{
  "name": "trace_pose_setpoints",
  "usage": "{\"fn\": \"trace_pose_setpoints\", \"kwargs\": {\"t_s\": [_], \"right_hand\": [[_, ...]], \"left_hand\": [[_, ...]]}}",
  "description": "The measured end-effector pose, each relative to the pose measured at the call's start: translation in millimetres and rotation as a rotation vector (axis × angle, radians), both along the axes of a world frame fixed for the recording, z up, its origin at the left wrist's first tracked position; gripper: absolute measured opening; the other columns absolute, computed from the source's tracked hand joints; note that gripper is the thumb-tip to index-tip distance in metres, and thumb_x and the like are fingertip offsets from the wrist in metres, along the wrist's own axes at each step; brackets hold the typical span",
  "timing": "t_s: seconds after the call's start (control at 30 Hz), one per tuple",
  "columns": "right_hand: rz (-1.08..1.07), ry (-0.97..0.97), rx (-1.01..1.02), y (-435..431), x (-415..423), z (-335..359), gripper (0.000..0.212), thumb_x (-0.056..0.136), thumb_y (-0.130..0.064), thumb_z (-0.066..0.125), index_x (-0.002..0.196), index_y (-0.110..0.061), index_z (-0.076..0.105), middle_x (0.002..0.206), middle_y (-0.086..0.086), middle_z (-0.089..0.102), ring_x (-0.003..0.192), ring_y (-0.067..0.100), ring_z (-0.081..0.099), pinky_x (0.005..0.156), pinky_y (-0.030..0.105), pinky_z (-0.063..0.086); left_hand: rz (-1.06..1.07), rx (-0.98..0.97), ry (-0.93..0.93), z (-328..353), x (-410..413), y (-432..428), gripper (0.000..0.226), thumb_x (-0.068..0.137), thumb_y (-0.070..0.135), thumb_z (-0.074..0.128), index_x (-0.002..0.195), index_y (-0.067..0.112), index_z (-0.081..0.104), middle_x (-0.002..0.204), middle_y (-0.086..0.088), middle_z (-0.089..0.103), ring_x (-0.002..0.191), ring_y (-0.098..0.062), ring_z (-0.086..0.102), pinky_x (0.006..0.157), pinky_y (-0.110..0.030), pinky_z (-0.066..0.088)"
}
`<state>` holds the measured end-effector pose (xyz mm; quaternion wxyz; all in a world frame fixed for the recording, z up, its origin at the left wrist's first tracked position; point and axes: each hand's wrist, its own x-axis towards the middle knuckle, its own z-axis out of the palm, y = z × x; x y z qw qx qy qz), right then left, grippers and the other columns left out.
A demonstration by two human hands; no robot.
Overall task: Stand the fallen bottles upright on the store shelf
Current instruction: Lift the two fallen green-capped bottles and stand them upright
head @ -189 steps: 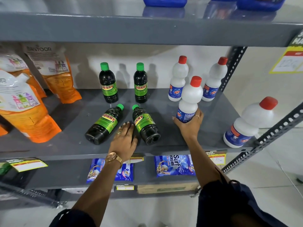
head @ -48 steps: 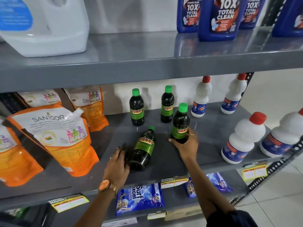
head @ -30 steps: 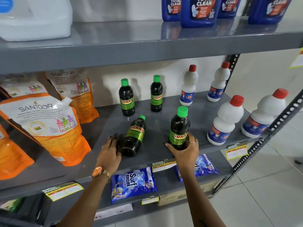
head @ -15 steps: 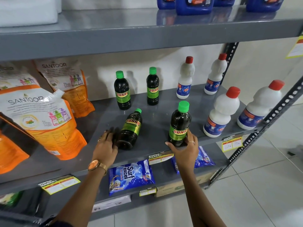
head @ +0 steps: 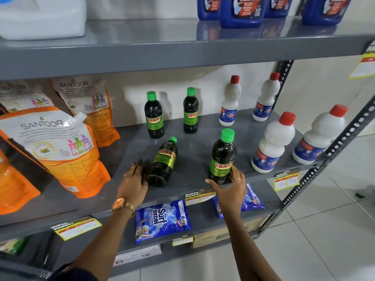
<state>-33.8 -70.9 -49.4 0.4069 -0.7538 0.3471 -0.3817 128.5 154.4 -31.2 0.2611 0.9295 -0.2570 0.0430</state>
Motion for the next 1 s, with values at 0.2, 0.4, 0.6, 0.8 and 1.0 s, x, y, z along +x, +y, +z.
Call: {"fn": "trace_pose_setpoints", "kwargs": {"t_s": [0.2, 0.4, 0.6, 0.8, 1.0], "right_hand": [[-0.035, -0.069, 0.112, 21.2, -7.8, 4.8, 0.101, 0.061, -0.043, 0.084, 0.144, -0.022, 0.03, 0.139, 0.008, 0.04, 0.119, 0.018, 0.047, 0.094, 0.035, 0.046], [0.307, 0.188, -0.122, 109.8, -6.4, 22.9, 0.071, 0.077, -0.075, 0.044, 0.126, -0.025, 0.051, 0.116, -0.004, 0.052, 0.105, 0.008, 0.045, 0.09, 0.038, 0.049], [0.312, 0.696, 0.22, 112.0, 98.6, 76.2, 0.115, 0.068, -0.086, 0.041, 0.144, -0.003, 0.021, 0.145, 0.018, 0.034, 0.131, 0.035, 0.035, 0.102, 0.044, 0.034], [0.267, 0.794, 0.238, 112.3, 140.4, 80.7, 0.091, 0.061, -0.065, 0.071, 0.13, -0.012, 0.044, 0.121, 0.005, 0.059, 0.11, 0.023, 0.058, 0.081, 0.031, 0.044], [0.237, 0.511, 0.071, 109.3, 155.5, 61.4, 0.074, 0.061, -0.051, 0.075, 0.119, -0.012, 0.049, 0.114, 0.006, 0.06, 0.108, 0.029, 0.059, 0.084, 0.038, 0.047]], "left_hand": [[-0.04, -0.017, 0.028, 0.7, 1.0, 3.5, 0.049, 0.085, 0.006, 0.054, 0.132, 0.006, 0.042, 0.136, -0.022, 0.046, 0.119, -0.039, 0.046, 0.095, -0.047, 0.044], [-0.163, 0.074, -0.008, 0.1, 15.7, 35.7, 0.046, 0.089, 0.012, 0.049, 0.135, 0.011, 0.04, 0.138, -0.019, 0.047, 0.125, -0.034, 0.045, 0.101, -0.043, 0.04], [-0.091, 0.07, -0.019, 2.0, 6.0, 43.6, 0.046, 0.091, 0.023, 0.041, 0.134, 0.008, 0.041, 0.141, -0.016, 0.044, 0.132, -0.029, 0.037, 0.109, -0.034, 0.024], [-0.105, 0.019, 0.008, 6.5, 3.8, 44.6, 0.05, 0.088, 0.028, 0.036, 0.135, 0.011, 0.04, 0.142, -0.015, 0.043, 0.132, -0.027, 0.036, 0.107, -0.026, 0.021], [-0.1, 0.037, -0.013, 3.6, 5.0, 44.0, 0.059, 0.087, 0.043, 0.023, 0.136, 0.015, 0.039, 0.143, -0.011, 0.042, 0.131, -0.026, 0.038, 0.106, -0.026, 0.023]]}}
